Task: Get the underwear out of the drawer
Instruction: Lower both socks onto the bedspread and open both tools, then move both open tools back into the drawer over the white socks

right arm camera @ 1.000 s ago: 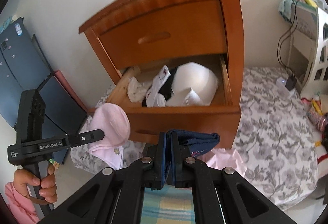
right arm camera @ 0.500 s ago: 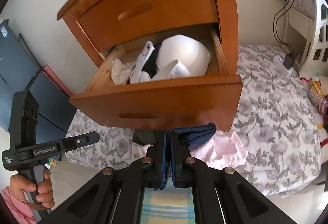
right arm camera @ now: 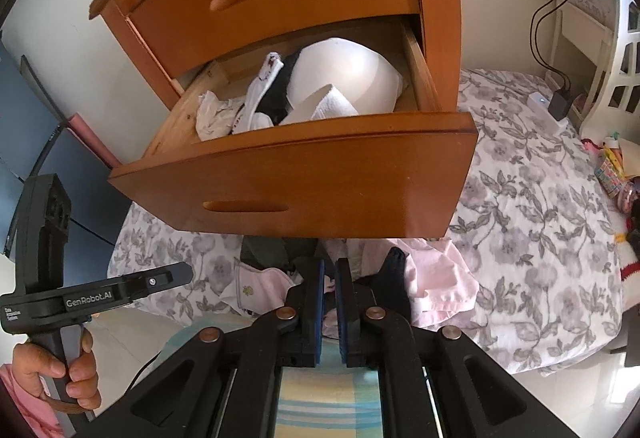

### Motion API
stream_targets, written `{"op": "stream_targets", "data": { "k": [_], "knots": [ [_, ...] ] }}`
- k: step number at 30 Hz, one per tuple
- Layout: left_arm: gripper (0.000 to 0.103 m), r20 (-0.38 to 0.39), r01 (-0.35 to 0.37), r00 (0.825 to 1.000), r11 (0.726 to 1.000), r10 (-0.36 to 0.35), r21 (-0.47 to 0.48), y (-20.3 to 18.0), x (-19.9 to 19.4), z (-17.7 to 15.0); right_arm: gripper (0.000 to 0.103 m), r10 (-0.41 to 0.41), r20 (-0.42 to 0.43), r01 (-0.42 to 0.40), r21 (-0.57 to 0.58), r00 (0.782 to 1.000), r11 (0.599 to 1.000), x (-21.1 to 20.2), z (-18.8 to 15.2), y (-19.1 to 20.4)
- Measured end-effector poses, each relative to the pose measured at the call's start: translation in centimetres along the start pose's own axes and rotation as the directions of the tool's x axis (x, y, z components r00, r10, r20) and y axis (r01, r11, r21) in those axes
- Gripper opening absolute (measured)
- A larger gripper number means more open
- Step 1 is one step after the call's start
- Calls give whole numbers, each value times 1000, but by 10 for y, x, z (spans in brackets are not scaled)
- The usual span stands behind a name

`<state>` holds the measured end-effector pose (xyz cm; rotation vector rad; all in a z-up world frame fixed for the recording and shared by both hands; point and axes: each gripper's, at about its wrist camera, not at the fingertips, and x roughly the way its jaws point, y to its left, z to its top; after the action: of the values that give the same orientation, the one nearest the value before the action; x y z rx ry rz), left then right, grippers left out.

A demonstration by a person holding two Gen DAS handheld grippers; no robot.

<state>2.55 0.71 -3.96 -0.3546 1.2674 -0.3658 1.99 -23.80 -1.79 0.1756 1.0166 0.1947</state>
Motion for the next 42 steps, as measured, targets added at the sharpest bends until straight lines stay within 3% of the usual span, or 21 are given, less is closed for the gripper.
{"op": "stream_targets", "data": {
  "k": [2,6,9,10,11,19,22,31,42],
  "knots": [
    [47,-4,-8,1000,1000,8,-5,1,2,0,7,-8,-12,8,2,1000,1000,3,0,-1],
    [59,-9,-21,1000,1000,21,-9,3,5,1,13,-27,-29,27,-4,999,1000,6,-1,-1],
    [67,-12,-28,1000,999,28,-16,4,6,1,38,-42,-35,42,-7,999,999,7,-1,-1],
    [68,-15,-28,1000,999,28,-17,5,6,1,56,-54,-34,54,-9,998,999,7,-1,0],
    [68,-17,-27,1000,999,27,-17,5,6,2,65,-62,-32,62,-11,998,998,7,-1,0],
    [81,5,-74,997,997,74,-13,6,2,2,79,-91,-35,90,-19,995,996,8,0,0],
    [92,27,-99,995,995,100,-18,8,-1,3,87,-105,-32,105,-20,994,994,7,0,0],
    [93,57,-138,988,989,141,-53,15,-6,4,102,-133,-15,133,-17,991,991,3,1,-3],
    [96,87,-153,984,987,156,-45,11,-14,1,103,-150,3,150,-30,989,988,-4,-1,-1]
  ]
}}
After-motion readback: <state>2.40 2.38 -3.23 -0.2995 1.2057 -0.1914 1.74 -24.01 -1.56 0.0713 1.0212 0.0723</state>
